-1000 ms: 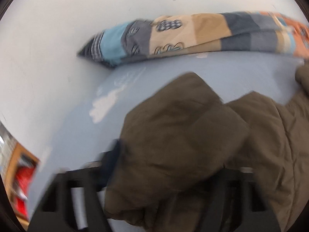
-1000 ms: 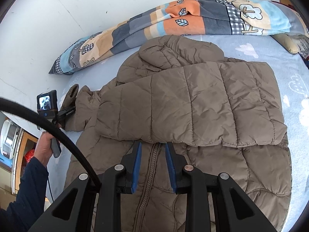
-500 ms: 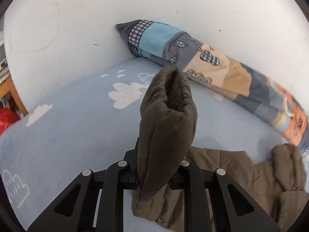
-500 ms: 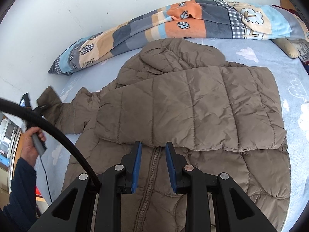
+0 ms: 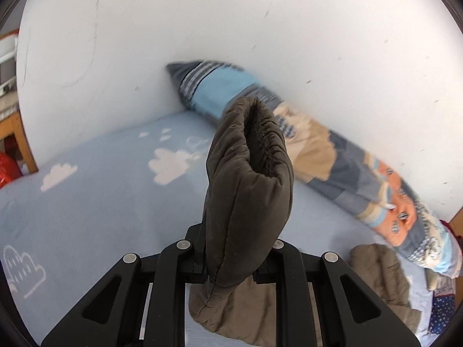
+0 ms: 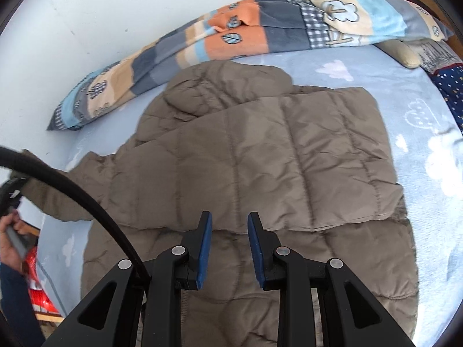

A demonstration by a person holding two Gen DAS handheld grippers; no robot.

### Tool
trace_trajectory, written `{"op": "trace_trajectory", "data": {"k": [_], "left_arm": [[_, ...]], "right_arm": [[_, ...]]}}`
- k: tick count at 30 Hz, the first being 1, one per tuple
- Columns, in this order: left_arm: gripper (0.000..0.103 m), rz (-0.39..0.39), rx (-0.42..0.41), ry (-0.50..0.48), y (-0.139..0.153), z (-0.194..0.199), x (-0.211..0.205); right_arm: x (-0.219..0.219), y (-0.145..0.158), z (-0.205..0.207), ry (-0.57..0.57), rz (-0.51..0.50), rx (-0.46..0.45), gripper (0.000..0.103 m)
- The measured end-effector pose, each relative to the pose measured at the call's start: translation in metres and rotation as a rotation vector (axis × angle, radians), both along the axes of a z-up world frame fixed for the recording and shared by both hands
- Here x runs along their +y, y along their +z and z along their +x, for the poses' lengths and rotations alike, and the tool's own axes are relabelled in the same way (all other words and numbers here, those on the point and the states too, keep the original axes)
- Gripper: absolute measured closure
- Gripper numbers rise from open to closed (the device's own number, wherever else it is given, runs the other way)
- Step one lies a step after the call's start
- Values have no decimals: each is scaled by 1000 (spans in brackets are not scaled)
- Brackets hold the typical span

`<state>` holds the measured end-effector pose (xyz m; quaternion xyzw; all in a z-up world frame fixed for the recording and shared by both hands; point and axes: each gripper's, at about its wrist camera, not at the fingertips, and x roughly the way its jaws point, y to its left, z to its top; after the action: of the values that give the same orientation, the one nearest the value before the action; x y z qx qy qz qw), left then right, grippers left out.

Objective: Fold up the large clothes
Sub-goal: 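Lift the sleeve and fold it across the jacket body with the left gripper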

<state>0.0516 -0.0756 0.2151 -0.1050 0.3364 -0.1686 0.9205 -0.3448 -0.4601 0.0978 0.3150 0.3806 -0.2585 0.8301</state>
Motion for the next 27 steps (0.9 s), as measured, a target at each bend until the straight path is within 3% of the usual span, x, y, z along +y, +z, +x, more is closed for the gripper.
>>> {"op": "trace_trajectory", "data": {"k": [5,8,11,16,21,25,27], "left_arm": [[84,-45,-51,-58,51,-23,-16],[84,-80,-70,-87,77,-36,-22],[84,-78,-79,-100,93,-39,-23],[84,-70,-84,-105,99,-33,-15],[84,-73,-83,-134,95,-32,-15],[84,-76,-91,-155,92,-32,-16],[84,-92,-78,-180,92,-32,-20]], "right_arm": [[-9,-8,4,0,11,7,75],[0,-16,32,73,19,3,75],[32,-9,79,219,-59,-29,75],[80,-7,162,399,-58,-78,75],[105,-28,237,446,-20,-22,75],[124,-36,272,471,-55,-6,75],[136,-50,290,486,-97,80,76]]}}
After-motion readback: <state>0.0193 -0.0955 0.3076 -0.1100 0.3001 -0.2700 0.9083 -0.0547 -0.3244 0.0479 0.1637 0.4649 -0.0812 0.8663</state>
